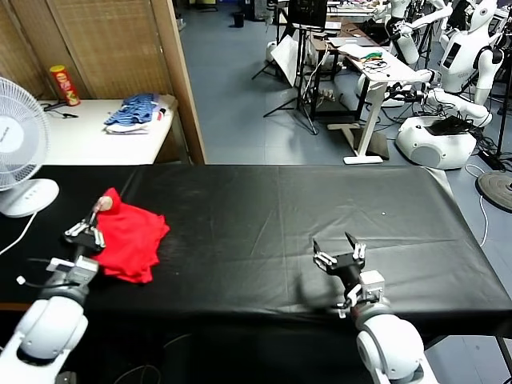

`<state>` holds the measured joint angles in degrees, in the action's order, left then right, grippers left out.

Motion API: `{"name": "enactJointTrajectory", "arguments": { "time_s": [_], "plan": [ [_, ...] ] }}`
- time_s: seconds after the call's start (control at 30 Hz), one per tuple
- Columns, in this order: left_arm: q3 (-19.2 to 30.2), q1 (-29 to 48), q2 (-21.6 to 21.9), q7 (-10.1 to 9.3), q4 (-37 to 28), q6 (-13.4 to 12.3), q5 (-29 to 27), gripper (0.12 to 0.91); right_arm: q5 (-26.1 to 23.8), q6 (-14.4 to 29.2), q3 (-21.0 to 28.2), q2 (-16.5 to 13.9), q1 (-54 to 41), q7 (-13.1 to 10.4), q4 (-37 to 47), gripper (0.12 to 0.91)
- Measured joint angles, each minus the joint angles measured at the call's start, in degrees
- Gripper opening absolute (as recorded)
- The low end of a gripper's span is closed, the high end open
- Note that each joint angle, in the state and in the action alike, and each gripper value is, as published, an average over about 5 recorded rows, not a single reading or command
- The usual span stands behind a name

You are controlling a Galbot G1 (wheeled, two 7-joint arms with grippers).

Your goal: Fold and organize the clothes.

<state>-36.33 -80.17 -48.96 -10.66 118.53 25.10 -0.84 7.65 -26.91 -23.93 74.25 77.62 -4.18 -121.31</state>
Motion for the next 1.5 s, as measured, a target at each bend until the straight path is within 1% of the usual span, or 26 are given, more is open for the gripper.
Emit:
{"name": "enactJointTrajectory", "arguments": {
  "time_s": [0.1,0.27,0.33,0.4,0.5,0.57,0.6,0.7,0.73,0.8,0.83,0.9,0.93,0.97,1.03,1.13,1.27,1.33,1.43,1.47,1.5],
  "plan": [
    [2.4,0.4,-1.5,-0.48,2.8,-0.7,7.0,0.149,0.0,0.1,-0.2,0.0,0.6,0.1,-0.2,0.798],
    [10.1,2.2,-7.9,-2.69,5.4,0.6,21.5,0.149,0.0,-0.2,-0.6,-0.1,1.4,0.2,-0.7,0.798],
    [13.6,3.4,-11.1,-2.97,5.3,0.8,25.0,0.149,0.1,-0.4,-0.9,-0.3,1.6,0.3,-0.8,0.798],
    [16.9,4.6,-14.4,-2.91,4.7,0.7,26.5,0.149,0.2,-0.5,-1.1,-0.4,1.9,0.5,-0.9,0.798],
    [21.2,5.9,-19.0,-2.12,3.4,0.2,27.3,0.149,0.7,-0.7,-1.0,-0.8,2.2,1.1,-1.0,0.798],
    [23.5,6.4,-21.6,-0.79,2.5,-0.4,26.9,0.162,1.2,-1.0,-0.7,-1.1,2.4,1.5,-1.0,0.798],
    [24.4,6.7,-22.6,0.06,2.0,-0.8,26.4,0.185,1.5,-1.3,-0.4,-1.3,2.4,1.8,-0.9,0.798],
    [26.7,7.4,-24.9,2.54,0.7,-1.8,24.7,0.314,2.3,-2.2,0.6,-1.9,2.3,3.1,-0.6,0.798],
    [27.3,7.6,-25.4,3.4,0.4,-2.3,23.9,0.381,2.6,-2.6,1.0,-2.2,2.3,3.6,-0.5,0.798],
    [28.0,8.0,-25.9,4.97,-0.3,-3.6,22.4,0.482,3.3,-3.5,2.0,-2.7,2.1,4.9,-0.2,0.798],
    [28.3,8.2,-25.9,5.59,-0.5,-4.1,21.8,0.549,3.8,-3.9,2.5,-2.9,2.0,5.5,-0.1,0.798],
    [28.4,8.4,-25.8,6.22,-0.7,-4.8,21.4,0.647,5.1,-4.8,3.7,-3.2,1.6,6.2,0.2,0.798],
    [28.4,8.4,-25.7,6.29,-0.7,-5.0,21.6,0.701,6.0,-5.2,4.3,-3.2,1.4,6.2,0.4,0.798],
    [28.3,8.4,-25.6,6.28,-0.7,-5.2,21.7,0.737,7.1,-5.6,4.9,-3.2,1.1,5.8,0.6,0.798],
    [27.9,8.2,-25.4,6.18,-0.5,-5.4,22.0,0.782,9.6,-6.1,6.0,-2.9,0.2,4.7,1.2,0.798],
    [27.1,7.5,-25.0,5.98,0.1,-5.6,22.0,0.796,13.8,-6.3,7.4,-1.9,-1.6,3.1,2.8,0.798],
    [25.7,6.1,-24.1,5.77,0.9,-6.0,22.0,0.798,19.2,-6.3,8.9,0.0,-4.5,2.1,5.8,0.796],
    [24.9,5.3,-23.7,5.62,1.2,-6.3,22.0,0.798,21.4,-6.5,9.3,0.8,-5.7,1.6,7.4,0.777],
    [23.7,4.1,-23.2,5.19,1.8,-6.6,22.0,0.798,24.1,-6.7,9.9,2.0,-7.3,0.9,9.8,0.683],
    [23.4,3.7,-23.1,5.03,2.0,-6.6,22.0,0.798,24.8,-6.8,10.0,2.4,-7.9,0.8,10.7,0.641],
    [23.0,3.3,-23.1,4.87,2.2,-6.7,22.0,0.798,25.2,-6.7,10.2,2.8,-8.4,0.8,11.6,0.583]
  ]
}}
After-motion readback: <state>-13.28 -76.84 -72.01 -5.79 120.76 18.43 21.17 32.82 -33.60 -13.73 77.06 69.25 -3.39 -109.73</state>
